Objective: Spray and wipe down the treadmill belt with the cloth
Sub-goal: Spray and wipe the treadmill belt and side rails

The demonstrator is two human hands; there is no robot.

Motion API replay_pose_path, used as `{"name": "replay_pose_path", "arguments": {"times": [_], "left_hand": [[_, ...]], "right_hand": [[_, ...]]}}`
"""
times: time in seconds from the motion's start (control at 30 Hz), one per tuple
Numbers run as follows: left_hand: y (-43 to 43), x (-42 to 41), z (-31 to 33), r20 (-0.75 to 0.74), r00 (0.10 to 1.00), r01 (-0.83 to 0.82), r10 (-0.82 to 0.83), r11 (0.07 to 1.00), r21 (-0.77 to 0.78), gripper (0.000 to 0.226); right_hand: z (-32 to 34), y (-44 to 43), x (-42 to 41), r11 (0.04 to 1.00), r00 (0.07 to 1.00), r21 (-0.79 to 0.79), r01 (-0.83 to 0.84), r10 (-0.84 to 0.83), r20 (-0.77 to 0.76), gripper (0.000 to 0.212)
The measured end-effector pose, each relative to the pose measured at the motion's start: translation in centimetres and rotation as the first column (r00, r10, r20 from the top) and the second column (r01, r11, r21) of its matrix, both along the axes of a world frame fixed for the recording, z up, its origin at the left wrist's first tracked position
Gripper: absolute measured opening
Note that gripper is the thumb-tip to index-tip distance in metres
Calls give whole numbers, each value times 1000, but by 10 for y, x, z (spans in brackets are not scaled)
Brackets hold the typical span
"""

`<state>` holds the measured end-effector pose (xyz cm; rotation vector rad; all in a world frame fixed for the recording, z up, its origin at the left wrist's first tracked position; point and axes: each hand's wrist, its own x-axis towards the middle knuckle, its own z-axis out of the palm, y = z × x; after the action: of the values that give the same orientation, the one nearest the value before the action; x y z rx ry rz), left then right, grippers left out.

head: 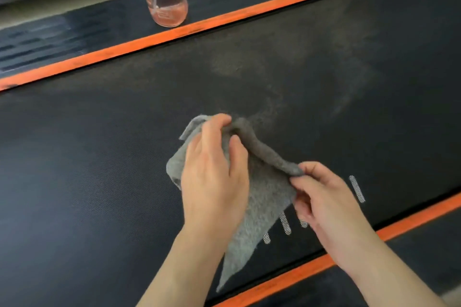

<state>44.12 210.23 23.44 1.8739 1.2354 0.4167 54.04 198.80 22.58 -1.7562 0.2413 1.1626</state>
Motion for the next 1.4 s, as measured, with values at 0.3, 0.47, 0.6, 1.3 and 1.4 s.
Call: {"name": "replay_pose_path", "arguments": {"times": [0.3, 0.47, 0.6, 1.3, 1.4], "left_hand": [[-12, -21, -121, -368, 806, 531, -463, 841, 104, 41], [-2, -46, -141, -546, 665, 659, -510, 744, 107, 40], [7, -42, -131, -540, 708, 646, -455, 727, 234, 29], [-46, 217, -181, -577, 584, 753, -572, 647, 120, 62], [-77, 234, -180, -569, 465, 856, -678, 507, 96, 60]], "right_hand": [[-78, 24, -12, 713, 322, -532, -457, 690, 648, 62], [-123, 29, -29, 479, 170, -647, -593, 860, 480, 67], [-126, 21, -30, 477, 35, -685, -550, 833, 552, 62], [-164, -41, 213, 331, -80, -883, -334, 923, 376, 62], [-152, -71, 220, 320, 80, -896, -306, 947, 311, 63]]}}
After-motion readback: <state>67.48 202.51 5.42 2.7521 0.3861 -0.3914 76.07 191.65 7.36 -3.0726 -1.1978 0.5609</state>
